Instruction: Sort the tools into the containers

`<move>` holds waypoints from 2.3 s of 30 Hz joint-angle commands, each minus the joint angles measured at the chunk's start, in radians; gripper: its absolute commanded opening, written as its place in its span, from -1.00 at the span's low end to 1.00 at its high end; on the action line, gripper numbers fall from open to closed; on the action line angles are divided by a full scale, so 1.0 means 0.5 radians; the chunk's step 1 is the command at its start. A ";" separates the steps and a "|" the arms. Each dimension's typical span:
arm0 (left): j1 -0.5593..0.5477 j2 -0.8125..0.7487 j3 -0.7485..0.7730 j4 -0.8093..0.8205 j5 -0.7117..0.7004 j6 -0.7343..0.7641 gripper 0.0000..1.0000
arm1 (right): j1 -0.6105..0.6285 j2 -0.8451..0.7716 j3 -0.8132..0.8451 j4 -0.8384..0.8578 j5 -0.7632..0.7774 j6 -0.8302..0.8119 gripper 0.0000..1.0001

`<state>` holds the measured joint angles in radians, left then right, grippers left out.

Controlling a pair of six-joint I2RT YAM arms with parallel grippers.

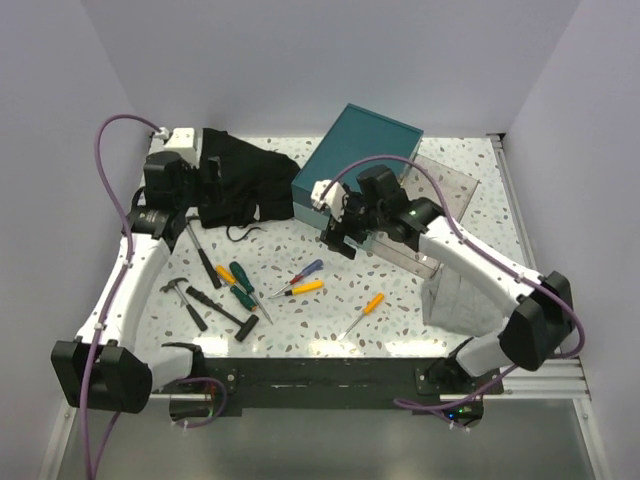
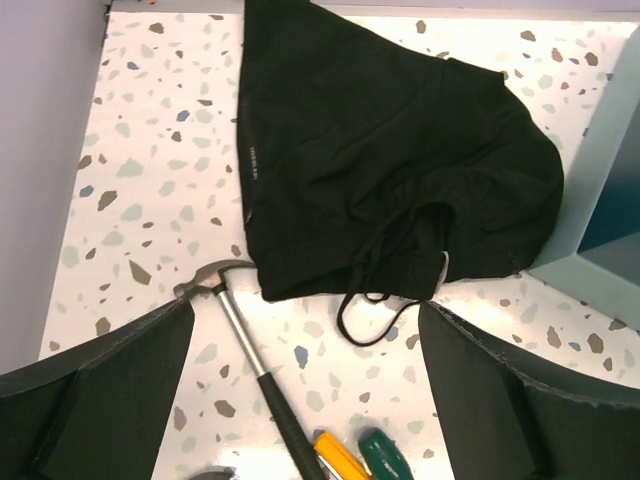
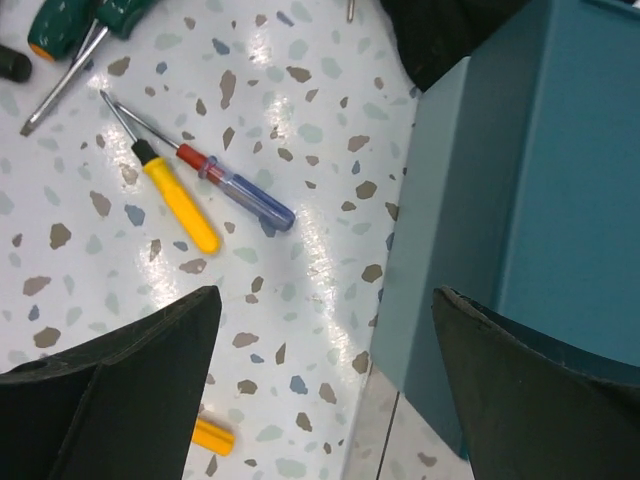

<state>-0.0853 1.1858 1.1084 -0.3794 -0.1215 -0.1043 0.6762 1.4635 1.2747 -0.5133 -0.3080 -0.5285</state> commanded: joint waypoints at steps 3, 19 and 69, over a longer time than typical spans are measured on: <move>0.137 -0.031 0.096 -0.029 0.016 0.199 1.00 | 0.037 0.227 -0.052 0.045 -0.240 -0.718 0.62; 0.180 0.049 0.329 -0.625 0.470 0.593 0.86 | 0.203 0.828 0.175 -0.240 -0.516 -1.164 0.49; 0.321 1.150 0.219 -0.517 0.090 -0.037 -0.02 | 0.286 0.212 0.365 -0.010 -0.022 0.217 0.46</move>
<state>0.0662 1.6905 1.1469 -0.6411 -0.0696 -0.0879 0.8173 1.6089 1.4704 -0.5304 -0.3702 -0.4549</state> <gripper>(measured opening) 0.519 0.725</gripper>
